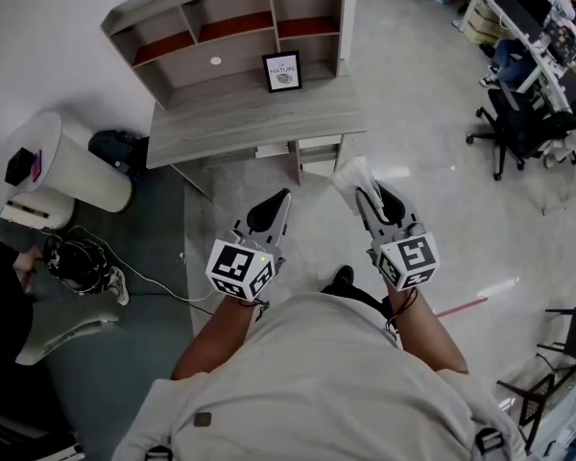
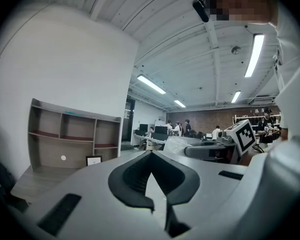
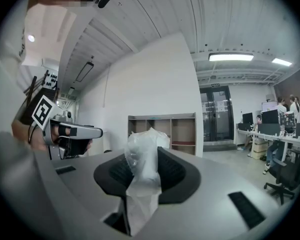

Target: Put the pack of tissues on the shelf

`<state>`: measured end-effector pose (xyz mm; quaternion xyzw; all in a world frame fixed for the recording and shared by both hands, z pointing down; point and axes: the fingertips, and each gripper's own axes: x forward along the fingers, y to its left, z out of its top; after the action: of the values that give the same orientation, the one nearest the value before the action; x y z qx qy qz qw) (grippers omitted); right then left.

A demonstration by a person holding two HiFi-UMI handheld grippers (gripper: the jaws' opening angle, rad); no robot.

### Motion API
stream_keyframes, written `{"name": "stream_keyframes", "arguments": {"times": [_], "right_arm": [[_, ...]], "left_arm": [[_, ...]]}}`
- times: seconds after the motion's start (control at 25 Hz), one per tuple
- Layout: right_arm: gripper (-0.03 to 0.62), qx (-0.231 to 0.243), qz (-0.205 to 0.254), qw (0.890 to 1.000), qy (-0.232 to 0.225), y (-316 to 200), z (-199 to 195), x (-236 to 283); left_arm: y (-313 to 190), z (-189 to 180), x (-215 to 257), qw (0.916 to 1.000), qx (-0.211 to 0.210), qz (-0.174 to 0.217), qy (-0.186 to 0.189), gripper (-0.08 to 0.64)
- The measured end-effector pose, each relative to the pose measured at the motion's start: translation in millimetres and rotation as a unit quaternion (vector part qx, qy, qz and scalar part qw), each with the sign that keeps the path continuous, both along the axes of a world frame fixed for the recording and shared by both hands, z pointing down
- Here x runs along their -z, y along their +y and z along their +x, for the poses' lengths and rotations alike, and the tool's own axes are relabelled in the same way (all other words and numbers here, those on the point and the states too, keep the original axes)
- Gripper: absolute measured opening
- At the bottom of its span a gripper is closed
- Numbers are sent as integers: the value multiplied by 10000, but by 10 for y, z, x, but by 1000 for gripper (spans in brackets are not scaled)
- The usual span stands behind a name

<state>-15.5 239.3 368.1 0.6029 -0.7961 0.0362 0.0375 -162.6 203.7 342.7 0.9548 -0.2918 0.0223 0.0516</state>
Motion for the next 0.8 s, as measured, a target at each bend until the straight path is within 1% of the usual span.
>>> {"name": "stream_keyframes", "arguments": {"times": [0.24, 0.44, 0.6, 0.8], "right_arm": [[123, 67, 13, 10000, -45, -331, 639, -5], [123, 146, 16, 9999, -75, -504, 1100, 13], [123, 136, -51, 9998, -95, -585, 1374, -53], [123, 108, -101, 9997, -210, -669, 1558, -128]], "left_arm": [[-351, 648, 19, 10000, 56, 50, -5, 15], [-556, 1069, 38, 9998, 169, 64, -23, 15], [-655, 1269, -22, 9997, 241, -12, -45, 15], [-754, 1405, -83, 9995, 280, -31, -118, 15]]}}
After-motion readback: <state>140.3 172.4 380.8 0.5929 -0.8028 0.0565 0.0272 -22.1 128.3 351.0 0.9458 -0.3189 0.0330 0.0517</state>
